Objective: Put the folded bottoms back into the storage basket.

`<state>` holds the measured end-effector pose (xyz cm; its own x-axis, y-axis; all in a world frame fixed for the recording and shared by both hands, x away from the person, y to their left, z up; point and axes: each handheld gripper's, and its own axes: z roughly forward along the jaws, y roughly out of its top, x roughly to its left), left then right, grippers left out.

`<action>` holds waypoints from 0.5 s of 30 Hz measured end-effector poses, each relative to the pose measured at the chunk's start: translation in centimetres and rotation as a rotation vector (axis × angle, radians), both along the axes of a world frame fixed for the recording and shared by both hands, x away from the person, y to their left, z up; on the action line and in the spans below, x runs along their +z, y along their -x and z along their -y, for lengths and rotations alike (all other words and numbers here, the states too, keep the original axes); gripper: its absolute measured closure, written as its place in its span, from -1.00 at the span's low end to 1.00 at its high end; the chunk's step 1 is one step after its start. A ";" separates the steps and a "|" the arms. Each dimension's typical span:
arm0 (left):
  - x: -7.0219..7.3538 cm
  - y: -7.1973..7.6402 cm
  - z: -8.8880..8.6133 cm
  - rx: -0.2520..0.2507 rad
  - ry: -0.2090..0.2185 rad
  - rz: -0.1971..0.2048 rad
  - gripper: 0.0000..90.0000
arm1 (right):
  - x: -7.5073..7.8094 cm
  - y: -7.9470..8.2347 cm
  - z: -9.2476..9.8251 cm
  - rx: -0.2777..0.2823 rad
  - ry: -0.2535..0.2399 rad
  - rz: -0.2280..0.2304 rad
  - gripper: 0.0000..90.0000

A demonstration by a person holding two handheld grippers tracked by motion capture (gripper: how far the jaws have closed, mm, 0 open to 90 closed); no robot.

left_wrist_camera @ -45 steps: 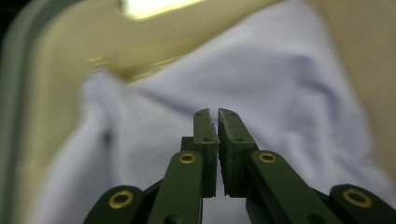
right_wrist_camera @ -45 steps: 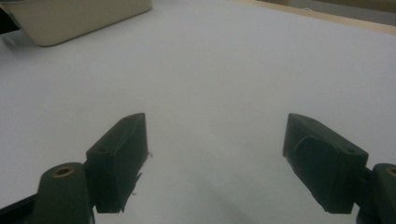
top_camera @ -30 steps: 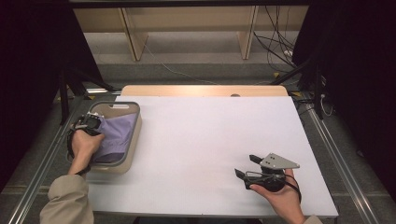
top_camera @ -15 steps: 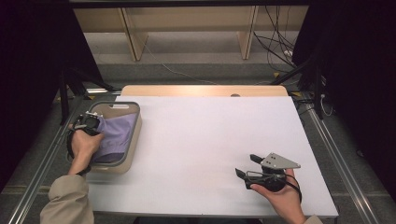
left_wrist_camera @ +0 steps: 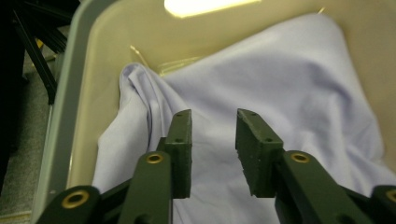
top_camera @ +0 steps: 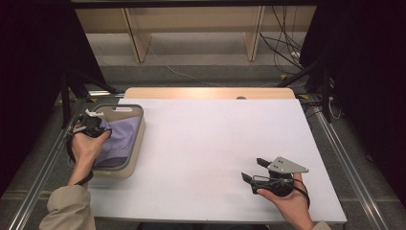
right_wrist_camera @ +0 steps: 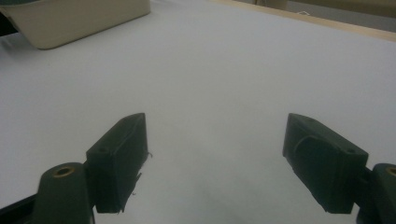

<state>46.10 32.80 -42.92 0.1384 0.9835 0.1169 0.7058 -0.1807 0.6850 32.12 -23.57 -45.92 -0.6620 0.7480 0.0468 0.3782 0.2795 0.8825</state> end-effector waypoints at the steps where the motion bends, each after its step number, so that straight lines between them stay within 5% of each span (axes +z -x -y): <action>1: 0.2 0.1 0.1 -0.003 0.001 0.005 0.40 | 0.0 0.0 0.0 -0.001 -0.001 0.000 -0.49; 15: 1.7 1.0 1.3 -0.061 0.083 0.028 -0.14 | 0.1 0.0 0.0 0.000 0.000 0.004 -0.49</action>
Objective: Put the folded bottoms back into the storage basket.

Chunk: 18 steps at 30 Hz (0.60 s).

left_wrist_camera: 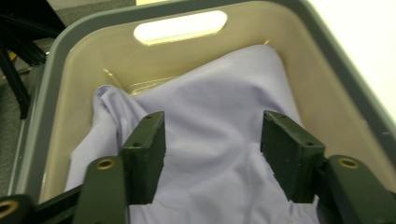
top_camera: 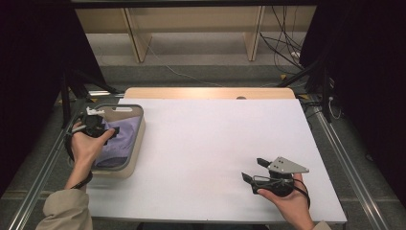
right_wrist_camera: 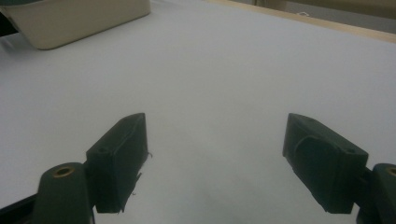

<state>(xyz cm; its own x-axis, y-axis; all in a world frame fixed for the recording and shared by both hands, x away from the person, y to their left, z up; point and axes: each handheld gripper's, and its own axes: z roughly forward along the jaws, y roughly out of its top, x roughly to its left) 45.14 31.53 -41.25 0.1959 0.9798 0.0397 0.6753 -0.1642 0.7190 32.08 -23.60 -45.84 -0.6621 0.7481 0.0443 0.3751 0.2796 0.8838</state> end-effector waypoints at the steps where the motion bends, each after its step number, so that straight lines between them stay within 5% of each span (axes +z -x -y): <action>1: 0.0 0.1 0.1 -0.005 0.008 0.003 -0.16 | 0.0 0.0 0.0 0.000 0.000 0.000 -0.49; 5: 0.1 0.3 0.4 -0.033 0.064 0.011 -0.25 | 0.0 0.0 0.1 -0.001 0.002 0.000 -0.49; 12: 0.4 0.9 1.3 -0.067 0.048 0.036 -0.32 | 0.1 0.0 0.1 -0.001 0.002 0.001 -0.49; 18: 0.4 1.3 1.6 -0.099 0.079 0.047 -0.38 | 0.1 0.1 0.1 -0.001 0.000 0.005 -0.49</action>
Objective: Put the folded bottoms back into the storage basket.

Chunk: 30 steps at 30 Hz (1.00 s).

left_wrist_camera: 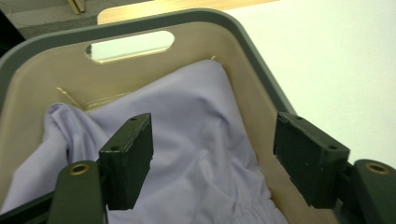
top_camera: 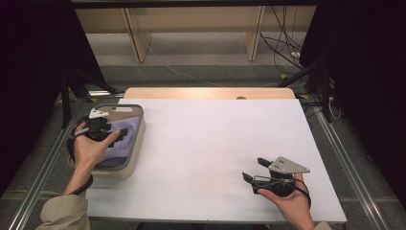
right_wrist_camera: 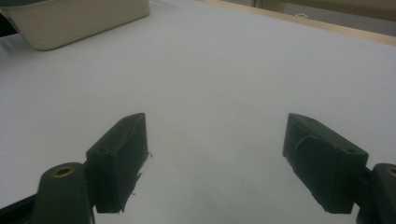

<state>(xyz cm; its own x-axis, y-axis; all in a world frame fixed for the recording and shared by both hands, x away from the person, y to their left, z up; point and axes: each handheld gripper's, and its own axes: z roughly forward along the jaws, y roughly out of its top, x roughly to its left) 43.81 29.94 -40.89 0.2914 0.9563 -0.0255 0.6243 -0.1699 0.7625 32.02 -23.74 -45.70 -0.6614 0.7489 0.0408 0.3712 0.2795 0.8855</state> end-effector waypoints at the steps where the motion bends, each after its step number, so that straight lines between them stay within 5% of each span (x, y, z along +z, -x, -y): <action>1: 0.0 0.1 0.1 -0.002 0.007 0.001 -0.39 | 0.0 0.0 0.0 0.000 -0.001 0.001 -0.49; 30: 1.1 3.3 4.1 -0.149 0.043 0.086 -0.54 | 0.1 0.1 0.1 0.003 0.000 0.004 -0.49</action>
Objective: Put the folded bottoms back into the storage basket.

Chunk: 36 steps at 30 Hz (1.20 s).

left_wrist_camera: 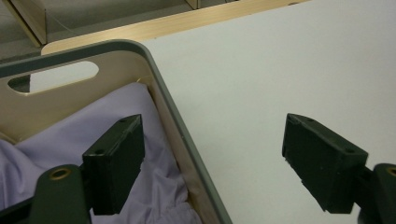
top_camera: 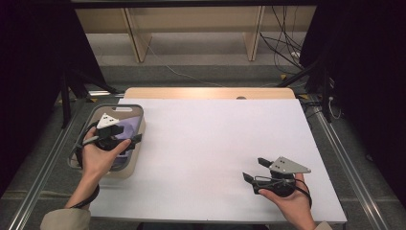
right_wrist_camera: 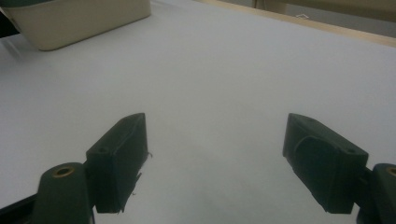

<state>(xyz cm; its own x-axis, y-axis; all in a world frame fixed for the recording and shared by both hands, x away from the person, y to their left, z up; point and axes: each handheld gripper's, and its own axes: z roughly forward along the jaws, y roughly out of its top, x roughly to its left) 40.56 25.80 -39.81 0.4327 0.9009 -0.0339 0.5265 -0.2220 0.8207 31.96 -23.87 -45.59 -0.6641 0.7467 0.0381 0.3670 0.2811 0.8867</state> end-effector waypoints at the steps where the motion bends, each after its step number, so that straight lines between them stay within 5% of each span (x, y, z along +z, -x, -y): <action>1: 0.0 0.1 0.1 -0.002 0.004 0.001 -0.54 | 0.0 0.0 0.0 -0.001 -0.001 -0.002 -0.49; 36: 0.1 2.5 3.2 -0.136 0.020 0.076 -0.65 | 0.2 0.2 0.7 -0.015 -0.006 -0.002 -0.49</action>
<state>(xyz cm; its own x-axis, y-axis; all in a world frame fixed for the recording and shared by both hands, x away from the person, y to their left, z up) 38.10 22.63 -39.73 0.5527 0.8333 -0.0138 0.4288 -0.2702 0.8620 31.77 -24.59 -45.41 -0.6529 0.7561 0.0445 0.3731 0.2699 0.8877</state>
